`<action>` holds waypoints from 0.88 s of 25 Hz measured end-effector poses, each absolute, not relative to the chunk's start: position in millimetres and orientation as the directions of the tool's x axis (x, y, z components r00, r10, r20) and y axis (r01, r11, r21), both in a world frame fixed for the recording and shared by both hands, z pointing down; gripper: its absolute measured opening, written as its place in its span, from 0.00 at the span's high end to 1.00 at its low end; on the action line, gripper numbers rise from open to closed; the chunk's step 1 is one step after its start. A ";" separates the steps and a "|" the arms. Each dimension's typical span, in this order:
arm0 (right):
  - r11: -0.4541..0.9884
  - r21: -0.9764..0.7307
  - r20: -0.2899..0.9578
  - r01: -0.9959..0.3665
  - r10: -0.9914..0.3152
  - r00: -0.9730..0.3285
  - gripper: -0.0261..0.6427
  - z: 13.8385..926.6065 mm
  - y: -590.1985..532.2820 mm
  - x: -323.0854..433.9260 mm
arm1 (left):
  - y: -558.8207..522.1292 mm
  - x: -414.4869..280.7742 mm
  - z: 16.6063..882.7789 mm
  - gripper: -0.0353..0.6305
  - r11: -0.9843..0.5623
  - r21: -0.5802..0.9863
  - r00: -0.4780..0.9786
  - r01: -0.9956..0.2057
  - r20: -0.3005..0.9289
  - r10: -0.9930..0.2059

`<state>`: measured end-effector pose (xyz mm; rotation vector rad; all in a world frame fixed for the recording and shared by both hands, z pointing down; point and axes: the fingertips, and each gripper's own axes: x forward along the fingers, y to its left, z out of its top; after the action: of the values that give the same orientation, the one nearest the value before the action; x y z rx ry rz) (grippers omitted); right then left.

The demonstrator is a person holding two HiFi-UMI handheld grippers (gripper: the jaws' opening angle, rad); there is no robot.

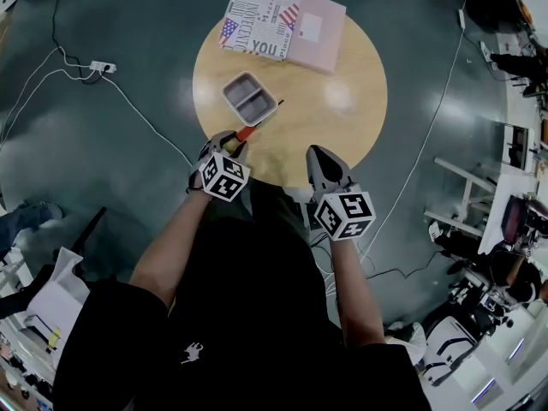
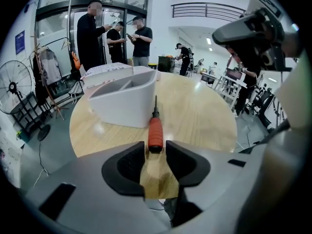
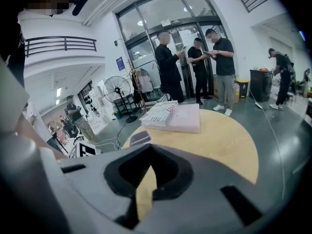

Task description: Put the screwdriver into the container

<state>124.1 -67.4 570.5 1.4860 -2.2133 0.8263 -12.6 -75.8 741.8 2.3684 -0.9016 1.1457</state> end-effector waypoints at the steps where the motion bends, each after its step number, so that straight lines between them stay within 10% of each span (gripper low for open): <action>1: 0.278 -0.272 0.580 -0.921 -0.717 -0.388 0.96 571.5 -66.7 124.7 | -76.9 -11.9 741.7 0.73 -0.733 0.044 0.472 -0.679 0.791 -0.389; 22: 0.281 -0.261 0.526 -0.924 -0.761 -0.380 0.96 552.4 -84.8 125.6 | -77.7 -2.2 681.3 0.81 -0.800 0.030 0.574 -0.599 0.713 -0.402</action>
<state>125.6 -84.8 552.4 1.5387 -2.2568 0.7724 -2.2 -77.7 681.3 2.5395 -0.8267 1.0506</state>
